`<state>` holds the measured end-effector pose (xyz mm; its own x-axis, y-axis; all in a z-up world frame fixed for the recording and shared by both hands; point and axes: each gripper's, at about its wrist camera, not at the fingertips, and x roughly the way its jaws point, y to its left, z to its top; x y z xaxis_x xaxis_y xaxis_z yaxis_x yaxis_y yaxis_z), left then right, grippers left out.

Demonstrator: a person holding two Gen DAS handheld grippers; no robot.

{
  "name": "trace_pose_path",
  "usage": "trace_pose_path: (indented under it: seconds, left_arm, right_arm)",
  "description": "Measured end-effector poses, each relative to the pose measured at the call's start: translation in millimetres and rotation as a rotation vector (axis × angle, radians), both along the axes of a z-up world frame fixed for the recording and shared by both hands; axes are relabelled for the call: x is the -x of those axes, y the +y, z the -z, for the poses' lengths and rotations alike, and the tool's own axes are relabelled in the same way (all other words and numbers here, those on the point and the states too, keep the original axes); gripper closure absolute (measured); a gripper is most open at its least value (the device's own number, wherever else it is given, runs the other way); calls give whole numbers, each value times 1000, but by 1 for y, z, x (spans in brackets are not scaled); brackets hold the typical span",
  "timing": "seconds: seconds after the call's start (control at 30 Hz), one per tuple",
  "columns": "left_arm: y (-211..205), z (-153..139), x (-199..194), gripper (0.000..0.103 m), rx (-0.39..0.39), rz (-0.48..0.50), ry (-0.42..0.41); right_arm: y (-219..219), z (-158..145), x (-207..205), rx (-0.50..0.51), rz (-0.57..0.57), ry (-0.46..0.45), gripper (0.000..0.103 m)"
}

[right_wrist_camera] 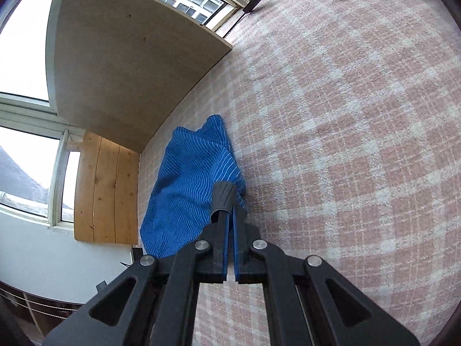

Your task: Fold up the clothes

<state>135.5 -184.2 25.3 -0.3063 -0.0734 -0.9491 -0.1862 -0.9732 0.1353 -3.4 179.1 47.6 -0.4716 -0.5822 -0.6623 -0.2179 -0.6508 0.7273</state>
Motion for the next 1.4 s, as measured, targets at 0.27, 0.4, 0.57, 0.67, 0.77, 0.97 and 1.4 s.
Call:
trace_pose_path:
  seconds: [0.27, 0.4, 0.57, 0.67, 0.77, 0.97, 1.4]
  left_arm:
    - [-38, -62, 18, 102, -72, -79, 102]
    - [-35, -148, -4, 102, -112, -8, 197]
    - [-13, -237, -33, 102, -48, 129, 289]
    - [-11, -252, -16, 102, -54, 153, 298]
    - [-11, -210, 41, 102, -126, 130, 194]
    - [23, -64, 184, 78, -112, 13, -96]
    - [35, -41, 212, 73, -191, 80, -114]
  right_arm:
    - [-4, -39, 3, -168, -116, 53, 101]
    - [3, -96, -28, -224, -157, 149, 101]
    - [7, -167, -94, -269, -194, 269, 101]
    - [20, -192, -126, -199, -164, 326, 101]
    - [41, -179, -115, -129, -97, 300, 101]
    - [90, -37, 8, -297, -28, -101, 99]
    - [118, -9, 33, -227, -98, -95, 80]
